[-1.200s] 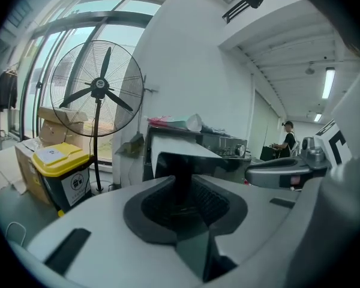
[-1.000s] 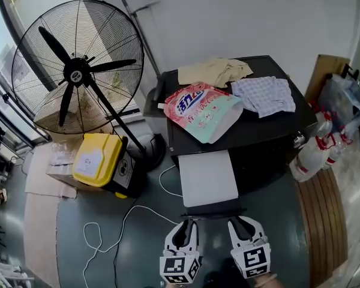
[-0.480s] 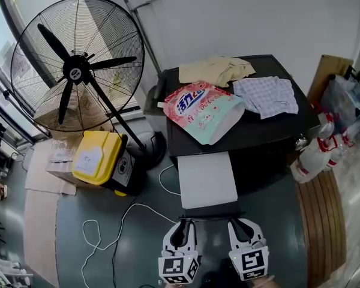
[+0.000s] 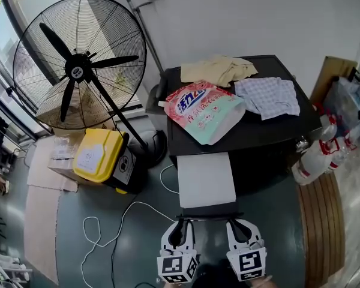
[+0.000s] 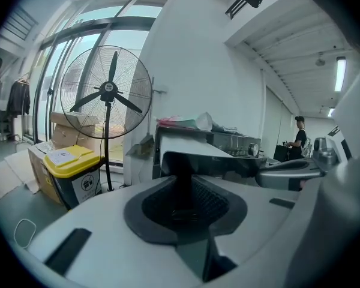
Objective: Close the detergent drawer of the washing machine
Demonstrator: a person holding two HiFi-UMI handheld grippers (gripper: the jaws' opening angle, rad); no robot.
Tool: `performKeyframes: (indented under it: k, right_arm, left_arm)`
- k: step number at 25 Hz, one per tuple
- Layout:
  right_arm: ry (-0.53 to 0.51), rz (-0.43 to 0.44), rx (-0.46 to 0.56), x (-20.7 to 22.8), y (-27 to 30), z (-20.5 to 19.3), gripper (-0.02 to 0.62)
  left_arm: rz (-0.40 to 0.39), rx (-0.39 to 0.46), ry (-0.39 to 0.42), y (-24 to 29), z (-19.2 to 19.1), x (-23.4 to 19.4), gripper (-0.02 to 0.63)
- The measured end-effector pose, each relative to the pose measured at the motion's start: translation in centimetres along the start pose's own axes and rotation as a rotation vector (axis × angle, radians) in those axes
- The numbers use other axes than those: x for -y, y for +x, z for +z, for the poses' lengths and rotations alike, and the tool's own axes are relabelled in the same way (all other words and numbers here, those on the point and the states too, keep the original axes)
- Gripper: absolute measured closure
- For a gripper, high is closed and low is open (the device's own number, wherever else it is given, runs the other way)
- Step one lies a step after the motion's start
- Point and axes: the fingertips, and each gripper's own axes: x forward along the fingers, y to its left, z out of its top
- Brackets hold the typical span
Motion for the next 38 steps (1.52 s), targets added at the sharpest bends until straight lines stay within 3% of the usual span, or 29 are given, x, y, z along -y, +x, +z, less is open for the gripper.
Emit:
performKeyframes:
  k: [38]
  right_arm:
    - [0.009,-0.099,-0.003,2.5,5.6,3.0,0.549]
  left_arm:
    - [-0.058,0.001,0.01,5.9,2.9,-1.9,0.517]
